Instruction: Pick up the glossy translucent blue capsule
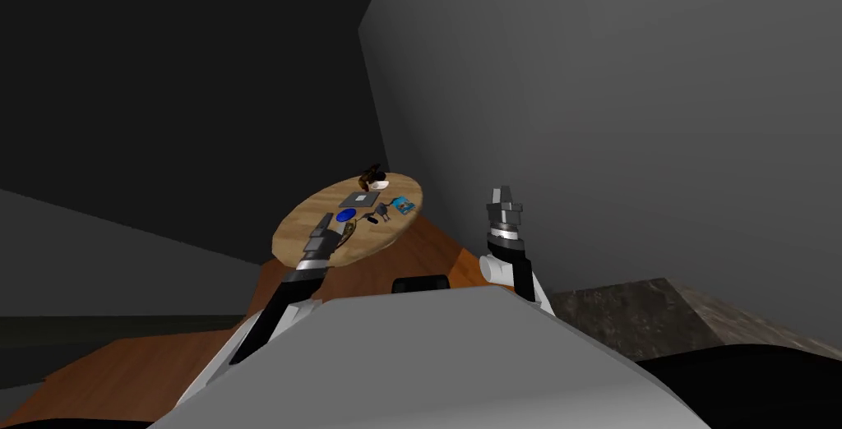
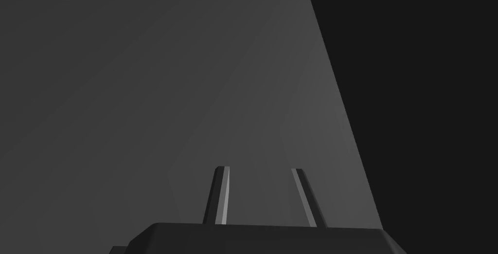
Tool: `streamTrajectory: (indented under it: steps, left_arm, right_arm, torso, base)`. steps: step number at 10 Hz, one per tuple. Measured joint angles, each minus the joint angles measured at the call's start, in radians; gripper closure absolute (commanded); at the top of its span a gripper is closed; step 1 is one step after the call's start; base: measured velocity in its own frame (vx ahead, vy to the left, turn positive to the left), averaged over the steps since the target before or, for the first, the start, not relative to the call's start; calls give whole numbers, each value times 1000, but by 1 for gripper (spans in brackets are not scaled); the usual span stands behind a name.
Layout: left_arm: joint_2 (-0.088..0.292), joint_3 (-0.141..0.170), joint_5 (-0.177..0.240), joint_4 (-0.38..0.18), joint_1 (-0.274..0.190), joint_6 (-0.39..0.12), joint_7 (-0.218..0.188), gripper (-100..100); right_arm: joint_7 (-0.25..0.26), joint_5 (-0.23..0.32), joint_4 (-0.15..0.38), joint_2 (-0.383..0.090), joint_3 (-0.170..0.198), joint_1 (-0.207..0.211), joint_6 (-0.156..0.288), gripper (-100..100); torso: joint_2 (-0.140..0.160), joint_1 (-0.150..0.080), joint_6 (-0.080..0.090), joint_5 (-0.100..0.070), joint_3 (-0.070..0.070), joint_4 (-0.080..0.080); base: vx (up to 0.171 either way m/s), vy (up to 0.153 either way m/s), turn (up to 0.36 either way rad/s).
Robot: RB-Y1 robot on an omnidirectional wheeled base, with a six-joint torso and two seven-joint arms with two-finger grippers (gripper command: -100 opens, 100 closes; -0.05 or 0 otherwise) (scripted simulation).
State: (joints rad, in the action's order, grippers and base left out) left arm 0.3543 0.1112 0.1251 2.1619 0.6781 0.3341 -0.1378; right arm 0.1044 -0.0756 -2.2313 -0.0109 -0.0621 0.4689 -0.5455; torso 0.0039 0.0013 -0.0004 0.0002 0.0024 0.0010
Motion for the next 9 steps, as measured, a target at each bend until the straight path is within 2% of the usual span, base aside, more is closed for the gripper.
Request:
streamTrajectory:
  steps: [2,3,6,7,9]
  left_arm:
    - [56,22,40,-14,36,-54,-25,-100]
    - [82,31,62,-13,58,-95,-39,-100]
    - [121,36,92,-64,94,-118,-60,-100]
    - [155,54,115,-76,124,-123,-79,-100]
    - [188,57,145,-112,173,-165,-100,-100]
  right_arm:
    - [0,0,0,0,0,0,0,0]
    - [0,0,0,0,0,0,0,0]
    - [0,0,0,0,0,0,0,0]
    - [0,0,0,0,0,0,0,0]
    - [0,0,0,0,0,0,0,0]
  torso:
    - [0,-1,1,0,0,0]
    - [0,0,0,0,0,0]
    - [-2,0,0,0,-1,0]
    - [-2,0,0,0,-1,-1]
    - [-2,0,0,0,-1,-1]
  base:
    - [-58,-12,-343]
    - [-44,4,-101]
    - [-26,-6,-216]
    - [-29,-10,-364]
    - [-18,-6,-254]
